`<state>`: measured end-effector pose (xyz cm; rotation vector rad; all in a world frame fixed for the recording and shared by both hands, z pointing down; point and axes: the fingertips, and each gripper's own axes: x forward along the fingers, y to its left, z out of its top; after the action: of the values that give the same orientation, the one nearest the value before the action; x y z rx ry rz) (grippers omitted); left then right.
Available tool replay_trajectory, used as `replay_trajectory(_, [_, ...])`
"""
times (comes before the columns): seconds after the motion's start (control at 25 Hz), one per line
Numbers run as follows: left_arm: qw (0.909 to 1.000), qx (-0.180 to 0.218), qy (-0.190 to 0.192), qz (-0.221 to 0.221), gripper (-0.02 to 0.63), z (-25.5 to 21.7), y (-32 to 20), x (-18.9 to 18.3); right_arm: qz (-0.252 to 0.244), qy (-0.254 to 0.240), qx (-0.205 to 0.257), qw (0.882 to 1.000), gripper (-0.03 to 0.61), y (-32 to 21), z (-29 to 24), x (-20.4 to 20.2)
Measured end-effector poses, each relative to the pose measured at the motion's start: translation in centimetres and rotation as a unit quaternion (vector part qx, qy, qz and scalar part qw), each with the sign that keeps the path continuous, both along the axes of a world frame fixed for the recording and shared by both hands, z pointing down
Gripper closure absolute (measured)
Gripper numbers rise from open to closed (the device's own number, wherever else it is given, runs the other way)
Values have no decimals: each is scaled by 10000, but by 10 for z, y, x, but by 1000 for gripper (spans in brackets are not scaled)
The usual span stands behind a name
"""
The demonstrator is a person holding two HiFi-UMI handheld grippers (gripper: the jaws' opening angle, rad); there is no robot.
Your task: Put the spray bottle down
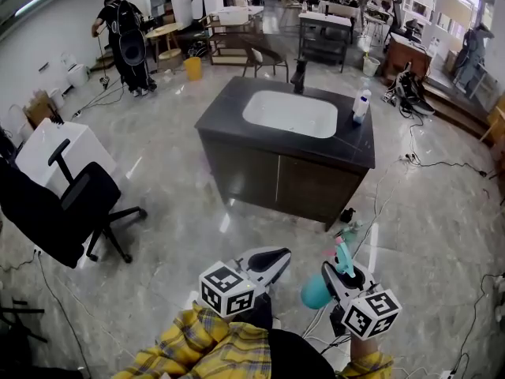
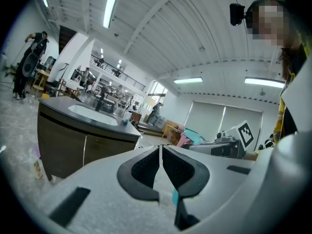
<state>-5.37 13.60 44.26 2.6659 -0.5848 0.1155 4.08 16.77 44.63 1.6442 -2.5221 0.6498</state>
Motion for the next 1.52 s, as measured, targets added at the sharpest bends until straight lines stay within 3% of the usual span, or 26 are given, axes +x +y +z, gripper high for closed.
replay_trajectory(1.0, [9993, -71, 1, 374, 594, 6, -137, 39, 194, 182, -101, 9996, 440, -134, 3, 27])
replay_trajectory(1.52, [9988, -206, 20, 455, 594, 13, -213, 37, 288, 175, -242, 9991, 440, -210, 9, 26])
